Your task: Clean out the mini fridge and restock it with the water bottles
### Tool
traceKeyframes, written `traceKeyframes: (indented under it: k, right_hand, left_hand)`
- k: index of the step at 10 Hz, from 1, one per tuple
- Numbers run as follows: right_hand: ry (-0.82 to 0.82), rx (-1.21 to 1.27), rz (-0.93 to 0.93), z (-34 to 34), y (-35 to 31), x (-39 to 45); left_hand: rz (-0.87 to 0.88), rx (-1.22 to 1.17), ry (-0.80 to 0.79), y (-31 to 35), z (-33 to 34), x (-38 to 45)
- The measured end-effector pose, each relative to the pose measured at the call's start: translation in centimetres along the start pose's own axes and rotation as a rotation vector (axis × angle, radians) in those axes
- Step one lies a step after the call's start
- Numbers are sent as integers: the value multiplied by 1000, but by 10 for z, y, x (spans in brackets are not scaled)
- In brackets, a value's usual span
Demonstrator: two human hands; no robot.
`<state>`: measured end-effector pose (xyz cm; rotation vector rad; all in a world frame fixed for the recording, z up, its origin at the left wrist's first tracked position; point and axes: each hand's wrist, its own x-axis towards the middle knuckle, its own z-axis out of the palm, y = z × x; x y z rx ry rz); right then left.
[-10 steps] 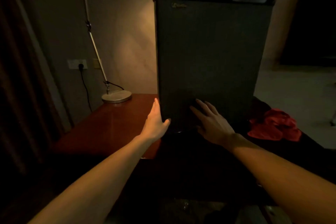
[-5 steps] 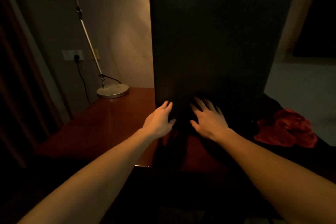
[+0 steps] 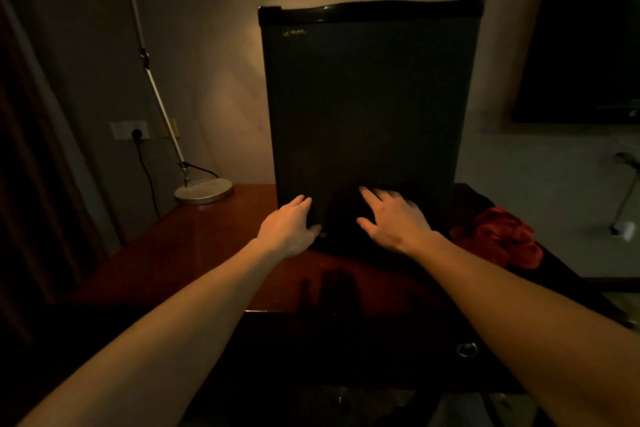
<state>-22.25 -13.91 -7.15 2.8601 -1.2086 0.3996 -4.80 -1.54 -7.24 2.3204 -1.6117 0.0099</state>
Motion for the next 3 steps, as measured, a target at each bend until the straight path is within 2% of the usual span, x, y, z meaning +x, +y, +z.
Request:
traceKeyframes:
  k: [2, 3]
  right_hand:
    - [-18, 81, 71, -28, 3, -25]
    - [2, 97, 49, -41, 4, -34]
  left_hand:
    - [22, 40, 58, 32, -22, -24]
    - [38, 60, 55, 49, -32, -26]
